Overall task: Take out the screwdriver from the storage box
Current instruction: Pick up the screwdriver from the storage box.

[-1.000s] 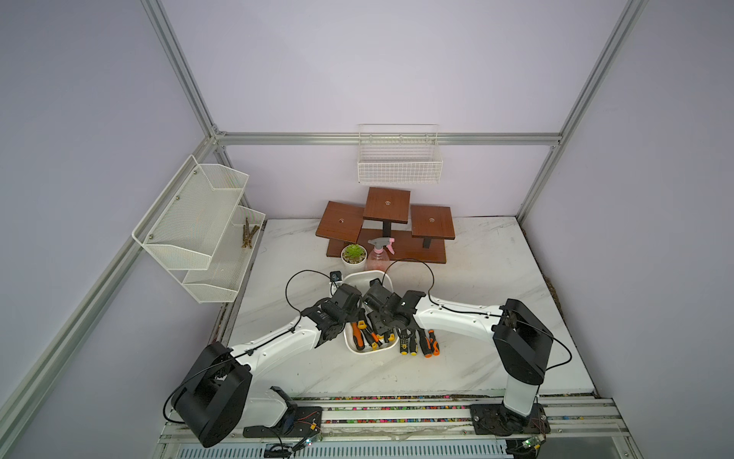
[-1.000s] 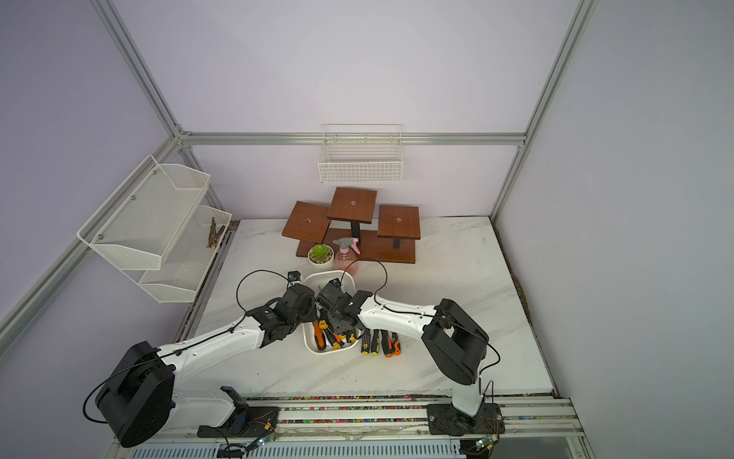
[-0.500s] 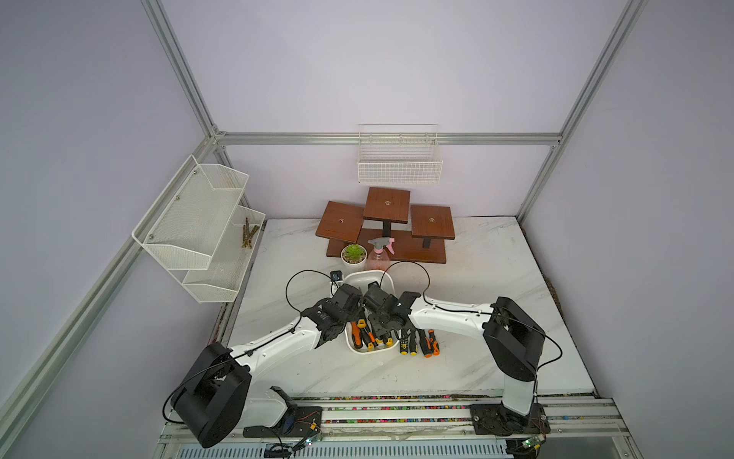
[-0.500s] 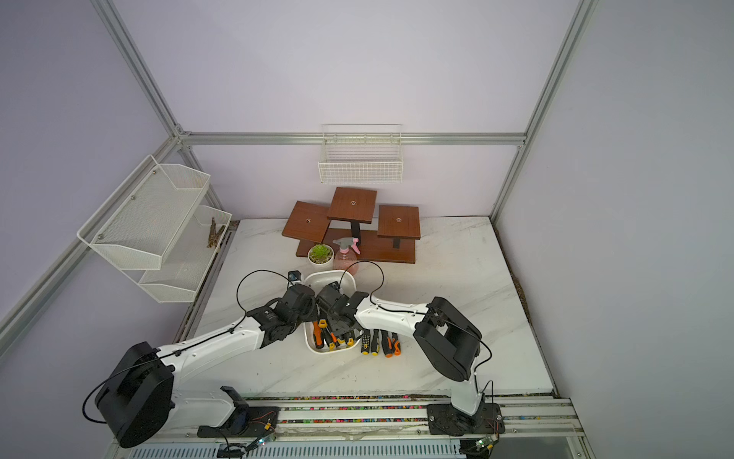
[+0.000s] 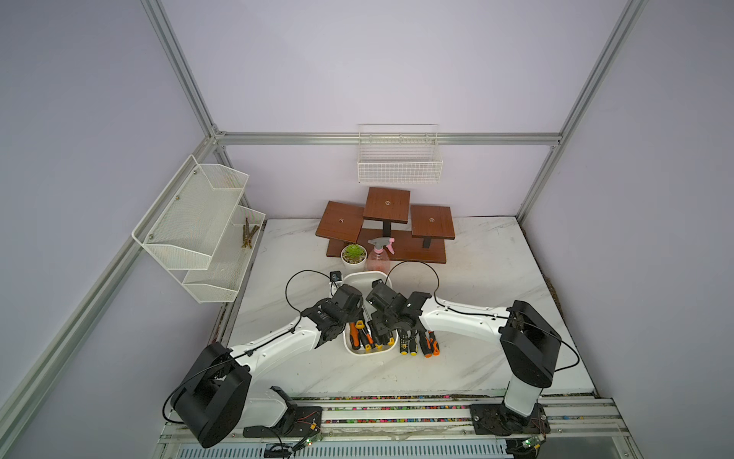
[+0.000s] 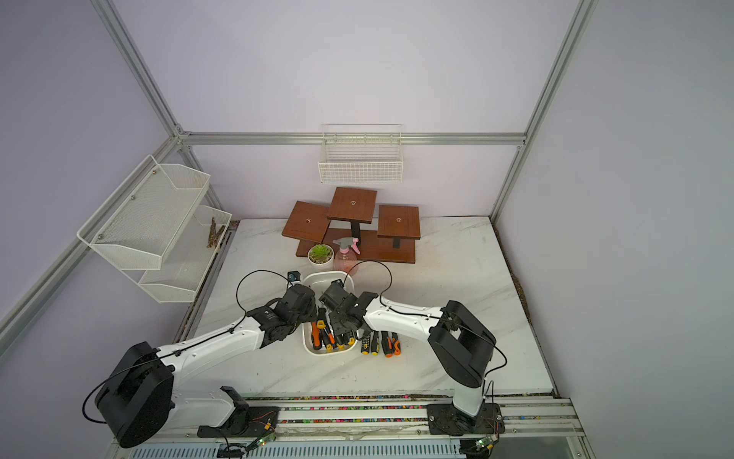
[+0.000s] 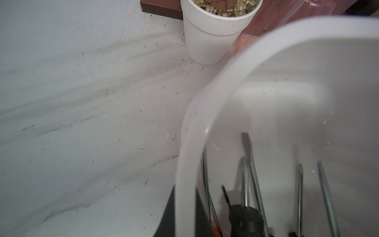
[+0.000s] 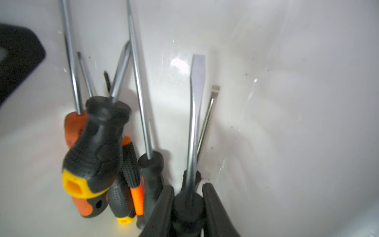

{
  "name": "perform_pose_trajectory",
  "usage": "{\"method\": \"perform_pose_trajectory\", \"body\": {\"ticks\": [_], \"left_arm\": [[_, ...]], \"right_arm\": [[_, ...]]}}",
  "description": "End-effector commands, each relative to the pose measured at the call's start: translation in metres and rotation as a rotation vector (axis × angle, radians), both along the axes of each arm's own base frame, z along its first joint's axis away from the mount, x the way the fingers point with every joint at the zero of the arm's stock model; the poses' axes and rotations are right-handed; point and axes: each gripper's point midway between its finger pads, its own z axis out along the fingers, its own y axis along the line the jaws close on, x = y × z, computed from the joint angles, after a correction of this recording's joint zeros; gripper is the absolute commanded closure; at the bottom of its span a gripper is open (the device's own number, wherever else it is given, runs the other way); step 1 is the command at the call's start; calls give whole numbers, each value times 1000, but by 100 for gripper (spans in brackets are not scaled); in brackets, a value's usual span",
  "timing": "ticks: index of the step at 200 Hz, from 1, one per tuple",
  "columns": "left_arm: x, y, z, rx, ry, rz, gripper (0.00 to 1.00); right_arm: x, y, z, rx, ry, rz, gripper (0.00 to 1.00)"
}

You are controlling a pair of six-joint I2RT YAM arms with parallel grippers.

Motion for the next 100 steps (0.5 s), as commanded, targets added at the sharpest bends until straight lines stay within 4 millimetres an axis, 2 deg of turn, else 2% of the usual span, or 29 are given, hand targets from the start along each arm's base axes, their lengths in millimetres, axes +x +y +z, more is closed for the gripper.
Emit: {"method": "perform_pose_trajectory", "body": {"ticks": [1,54,100], "left_arm": [[9,2,19,5,-68,20,100],[11,1,20,9,-68,17,100],[11,1,19,12,-67,16,100]], "right_arm": [[2,9,23,118,-4,-12,100],[-2,10,32,218,25,-3,100],[-8,-1,50,273,-2,7,100]]}}
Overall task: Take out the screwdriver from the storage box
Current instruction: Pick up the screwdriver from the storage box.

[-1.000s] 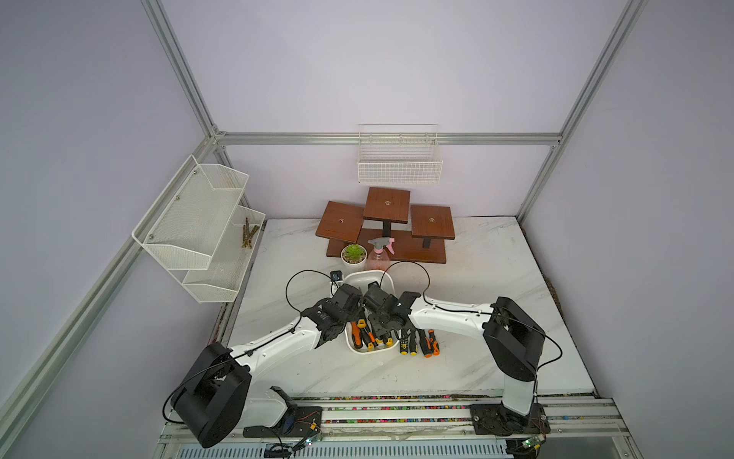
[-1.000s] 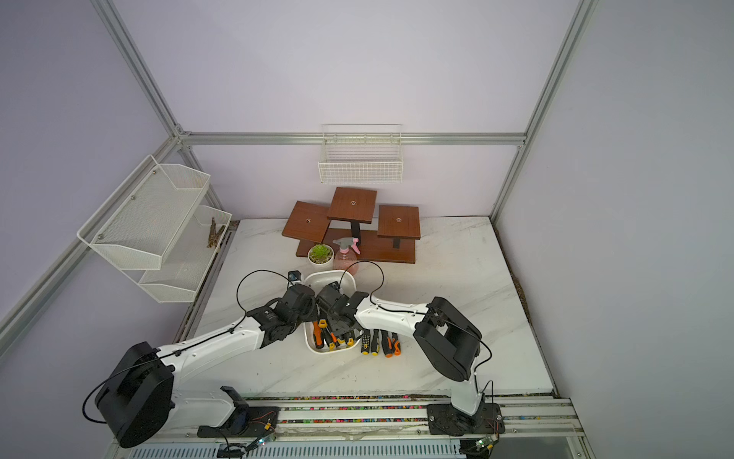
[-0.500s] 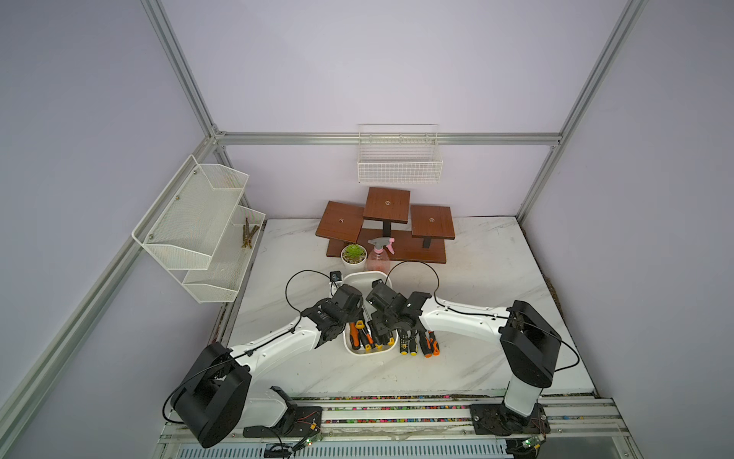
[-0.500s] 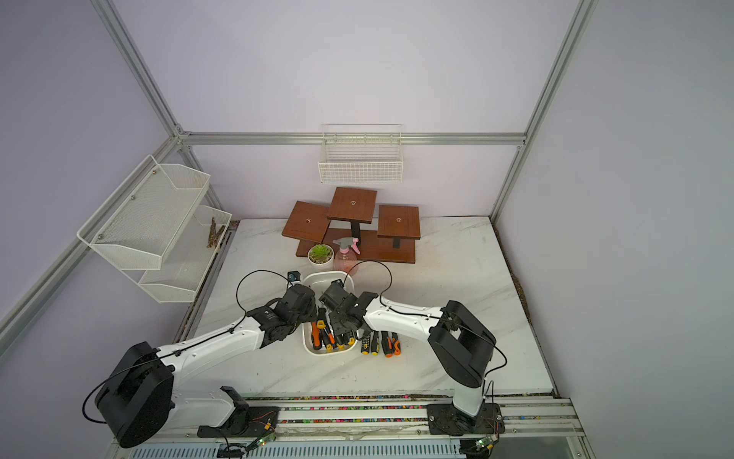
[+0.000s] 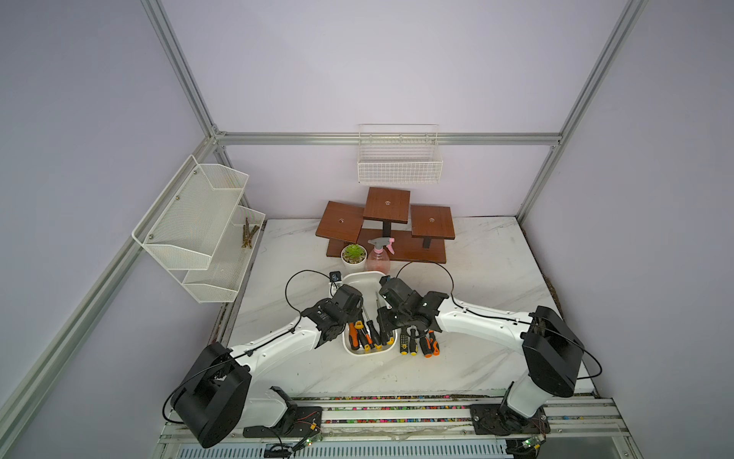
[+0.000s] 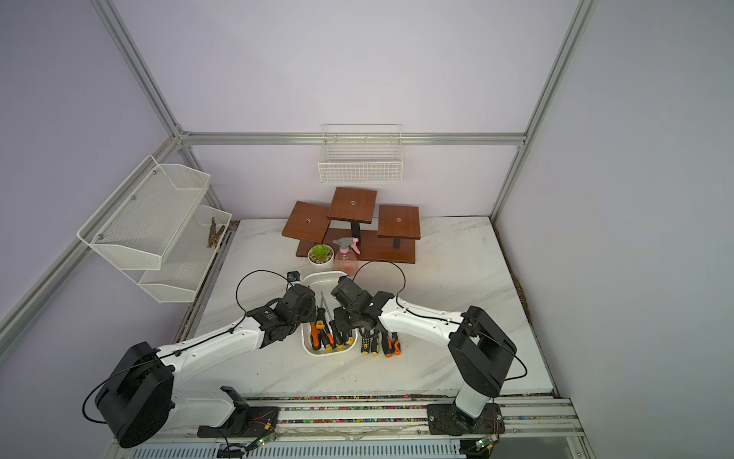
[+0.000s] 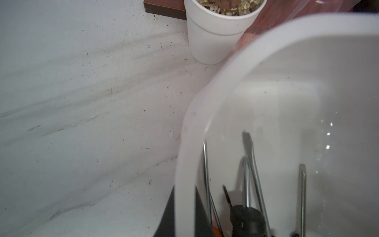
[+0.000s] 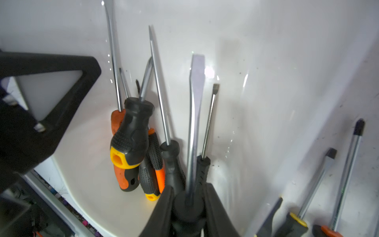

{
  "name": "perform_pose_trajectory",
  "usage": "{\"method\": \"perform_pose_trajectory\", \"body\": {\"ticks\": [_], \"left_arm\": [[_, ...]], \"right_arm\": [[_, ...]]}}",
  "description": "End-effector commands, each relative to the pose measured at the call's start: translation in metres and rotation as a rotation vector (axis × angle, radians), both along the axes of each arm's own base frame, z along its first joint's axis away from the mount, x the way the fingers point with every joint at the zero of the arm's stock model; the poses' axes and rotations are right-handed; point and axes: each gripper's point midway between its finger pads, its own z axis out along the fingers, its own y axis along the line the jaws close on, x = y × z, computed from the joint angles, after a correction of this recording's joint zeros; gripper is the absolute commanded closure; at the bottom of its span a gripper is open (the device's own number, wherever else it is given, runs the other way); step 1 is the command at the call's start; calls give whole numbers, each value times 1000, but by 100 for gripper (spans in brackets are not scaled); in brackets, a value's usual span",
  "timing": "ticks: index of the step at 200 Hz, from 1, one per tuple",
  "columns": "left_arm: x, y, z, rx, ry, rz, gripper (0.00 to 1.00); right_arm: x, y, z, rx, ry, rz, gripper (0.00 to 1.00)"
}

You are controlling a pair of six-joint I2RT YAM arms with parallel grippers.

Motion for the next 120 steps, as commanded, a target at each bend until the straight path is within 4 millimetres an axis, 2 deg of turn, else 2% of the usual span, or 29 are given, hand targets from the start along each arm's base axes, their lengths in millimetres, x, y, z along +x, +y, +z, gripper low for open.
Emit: {"method": "perform_pose_trajectory", "body": {"ticks": [1,12,14,31,83,120], "left_arm": [[11,0,20,-1,-67,14,100],[12,-1,20,-2,-68,15,100],[12,-1,20,-2,-69,15,100],[12,-1,19,-2,-67,16,100],[11,-1,21,-9,-73,13,100],[11,-1,17,-5,-67,14,100]], "right_arm": [[1,3,31,97,-50,4,100],[-1,-2,32,95,-56,6,100],[-1,-3,41,113,-72,7,100],[-6,-12,50,129,-93,5,100],[-14,-42,55,132,-109,-25,100],[-14,-70,55,61,-133,-72,100]]}}
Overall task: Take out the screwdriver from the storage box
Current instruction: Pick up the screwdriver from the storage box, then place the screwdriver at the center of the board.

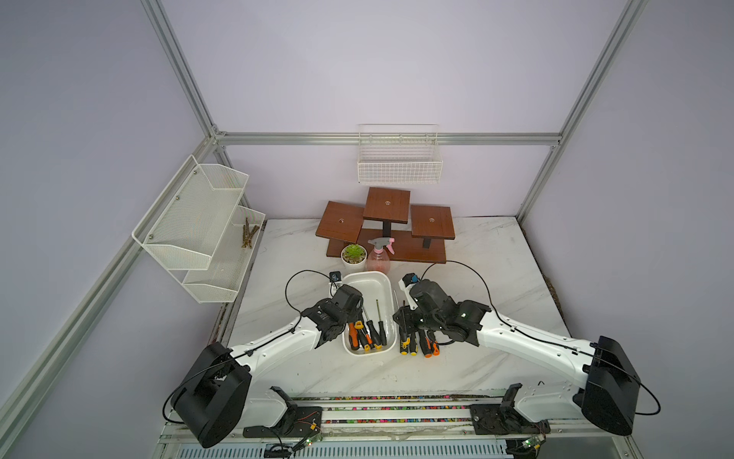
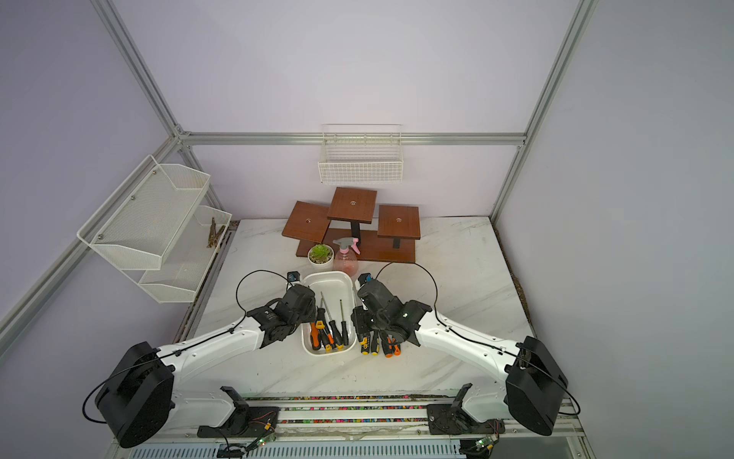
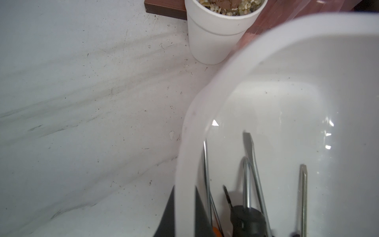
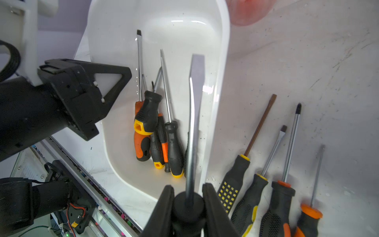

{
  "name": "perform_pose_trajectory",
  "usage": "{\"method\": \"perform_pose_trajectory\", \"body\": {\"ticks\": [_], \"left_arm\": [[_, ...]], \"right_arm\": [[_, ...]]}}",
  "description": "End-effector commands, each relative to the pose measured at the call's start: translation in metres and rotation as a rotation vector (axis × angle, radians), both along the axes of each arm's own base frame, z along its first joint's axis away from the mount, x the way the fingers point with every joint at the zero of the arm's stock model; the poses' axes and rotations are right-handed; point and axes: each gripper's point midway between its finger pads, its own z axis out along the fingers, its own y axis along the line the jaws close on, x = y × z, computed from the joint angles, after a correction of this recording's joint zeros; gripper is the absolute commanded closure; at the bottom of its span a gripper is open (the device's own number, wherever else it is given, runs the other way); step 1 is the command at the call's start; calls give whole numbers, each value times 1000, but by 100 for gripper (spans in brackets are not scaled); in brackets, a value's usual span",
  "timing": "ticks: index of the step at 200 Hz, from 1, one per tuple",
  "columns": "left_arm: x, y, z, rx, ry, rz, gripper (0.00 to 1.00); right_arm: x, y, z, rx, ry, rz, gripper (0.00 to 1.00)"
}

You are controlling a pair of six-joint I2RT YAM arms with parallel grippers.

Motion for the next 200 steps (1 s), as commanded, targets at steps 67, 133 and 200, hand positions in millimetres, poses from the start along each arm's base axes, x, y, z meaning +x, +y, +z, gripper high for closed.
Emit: {"method": "perform_pose_trajectory", "body": {"ticks": [67,133,200], "left_arm": [[11,-2,14,-10,-66,10,100],[10,-2,14,-14,-68,9,100],[10,-2,11,-14,-65,6,100]], "right_arm": [[7,-74,3,-130,-43,-133,100],[12,-108,-7,-217,-37,-201,100],[21,-135,-27,-277,-2,-258,100]]}}
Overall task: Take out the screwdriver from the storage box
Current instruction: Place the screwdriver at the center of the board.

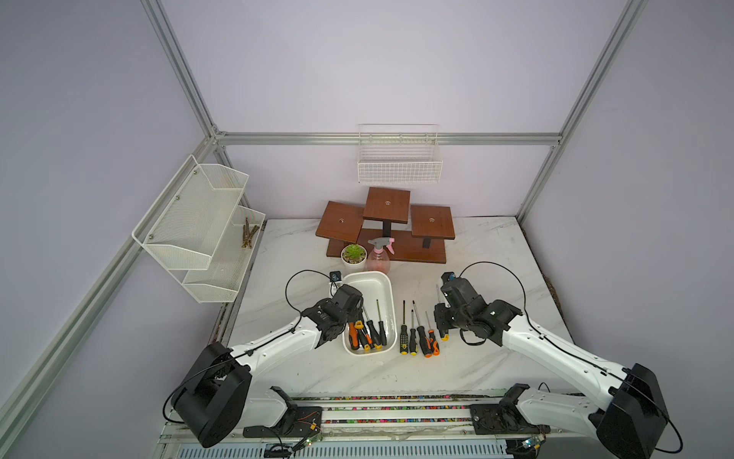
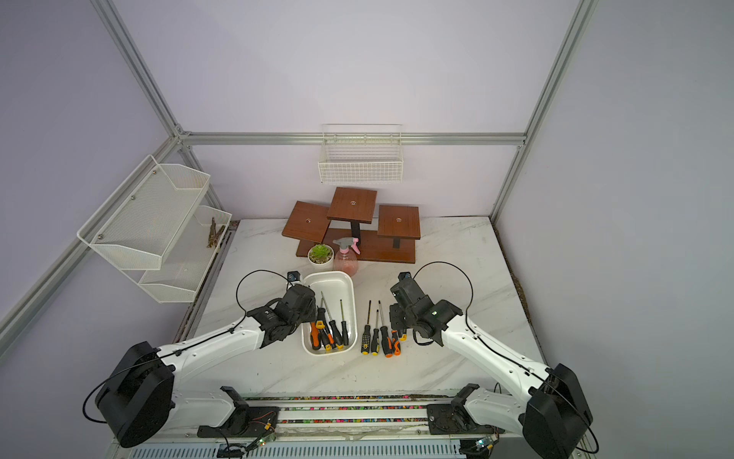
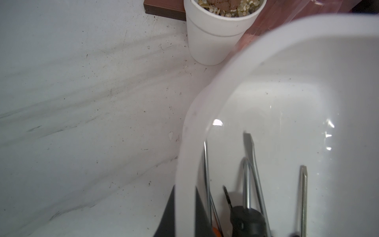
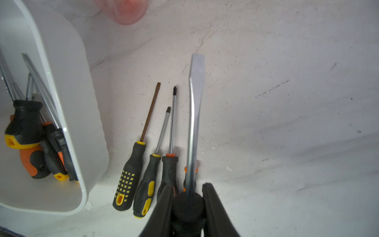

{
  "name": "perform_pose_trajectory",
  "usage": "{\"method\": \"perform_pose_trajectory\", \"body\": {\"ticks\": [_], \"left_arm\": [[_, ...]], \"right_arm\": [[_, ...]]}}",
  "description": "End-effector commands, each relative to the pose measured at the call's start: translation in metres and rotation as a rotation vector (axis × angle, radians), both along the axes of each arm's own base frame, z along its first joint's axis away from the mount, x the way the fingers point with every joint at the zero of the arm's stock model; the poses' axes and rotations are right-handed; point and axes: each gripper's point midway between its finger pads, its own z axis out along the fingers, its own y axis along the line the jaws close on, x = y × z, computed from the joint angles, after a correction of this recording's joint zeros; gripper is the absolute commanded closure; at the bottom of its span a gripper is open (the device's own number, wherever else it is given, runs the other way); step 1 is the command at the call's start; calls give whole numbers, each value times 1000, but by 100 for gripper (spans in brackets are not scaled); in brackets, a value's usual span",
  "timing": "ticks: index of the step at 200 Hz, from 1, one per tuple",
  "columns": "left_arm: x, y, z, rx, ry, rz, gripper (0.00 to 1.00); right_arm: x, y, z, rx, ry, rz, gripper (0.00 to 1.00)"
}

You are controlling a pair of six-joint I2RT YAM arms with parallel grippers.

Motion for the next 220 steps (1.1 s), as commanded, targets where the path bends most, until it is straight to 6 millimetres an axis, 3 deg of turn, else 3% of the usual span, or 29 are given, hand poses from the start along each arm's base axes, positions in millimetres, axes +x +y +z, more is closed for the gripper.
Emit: {"method": "perform_pose_trajectory", "body": {"ticks": [1,106,220], "left_arm": [[9,-2,11,-10,-60,6,100],[10,-3,12,-14,-66,2,100],[13,-6,11,-23,-68,-4,100]], "right_arm": [[3,-10,-4,-34,-2,-13,100],[6,-13,-49,-51,104,-3,100],[12,-12,-76,-91,188,7,100]]}}
